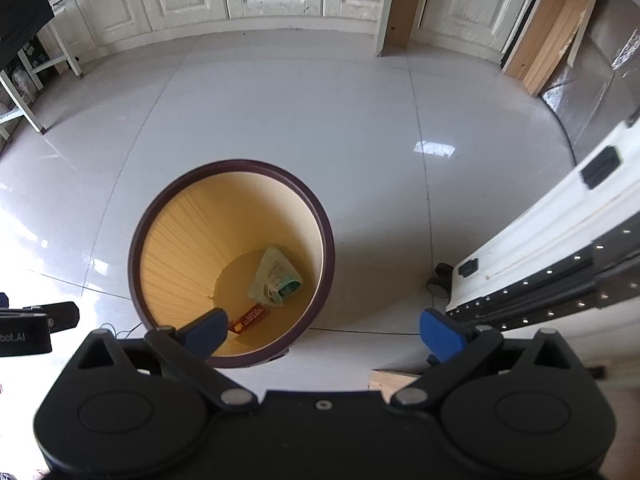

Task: Collect trash
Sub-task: 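Raise both open tools from the wastebasket back toward the table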

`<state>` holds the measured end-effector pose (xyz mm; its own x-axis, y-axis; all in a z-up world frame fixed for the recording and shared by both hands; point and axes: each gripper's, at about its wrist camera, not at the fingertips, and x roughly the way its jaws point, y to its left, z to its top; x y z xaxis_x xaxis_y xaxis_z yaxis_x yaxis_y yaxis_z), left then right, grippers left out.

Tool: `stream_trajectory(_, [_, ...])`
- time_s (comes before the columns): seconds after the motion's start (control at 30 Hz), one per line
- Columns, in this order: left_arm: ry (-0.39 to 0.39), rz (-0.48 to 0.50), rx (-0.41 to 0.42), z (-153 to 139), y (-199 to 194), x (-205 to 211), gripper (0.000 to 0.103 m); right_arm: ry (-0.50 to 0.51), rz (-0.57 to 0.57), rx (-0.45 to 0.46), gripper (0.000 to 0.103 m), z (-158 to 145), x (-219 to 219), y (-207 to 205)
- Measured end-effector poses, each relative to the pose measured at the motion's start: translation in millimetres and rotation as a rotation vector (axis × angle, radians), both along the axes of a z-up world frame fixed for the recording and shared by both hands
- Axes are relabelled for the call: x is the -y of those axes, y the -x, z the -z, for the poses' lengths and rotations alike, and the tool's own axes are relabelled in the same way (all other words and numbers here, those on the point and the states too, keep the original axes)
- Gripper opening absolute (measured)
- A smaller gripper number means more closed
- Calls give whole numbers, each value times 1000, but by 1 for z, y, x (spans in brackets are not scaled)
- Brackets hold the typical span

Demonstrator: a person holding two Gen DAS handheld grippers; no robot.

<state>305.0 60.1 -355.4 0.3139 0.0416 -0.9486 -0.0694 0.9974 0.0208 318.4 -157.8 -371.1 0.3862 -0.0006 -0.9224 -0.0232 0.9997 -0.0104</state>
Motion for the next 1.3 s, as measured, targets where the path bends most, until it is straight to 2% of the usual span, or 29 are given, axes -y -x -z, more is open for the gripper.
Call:
stream_trajectory(0.17, [4, -5, 43, -26, 16, -2, 103, 19, 3, 46, 103, -27, -6, 14])
stream_trajectory(0.37, [4, -34, 111, -63, 43, -14, 103, 56, -23, 154, 103, -72, -20, 38])
stream_trajectory(0.8, [14, -65, 357, -174, 88, -27, 103, 30, -61, 404, 103, -183, -27, 87])
stream_trajectory(1.1, [29, -44, 511, -242, 122, -19, 103, -5, -72, 554, 103, -256, -25, 124])
stream_trajectory(1.3, [44, -28, 608, -281, 139, -6, 103, -20, -61, 657, 103, -310, -6, 155])
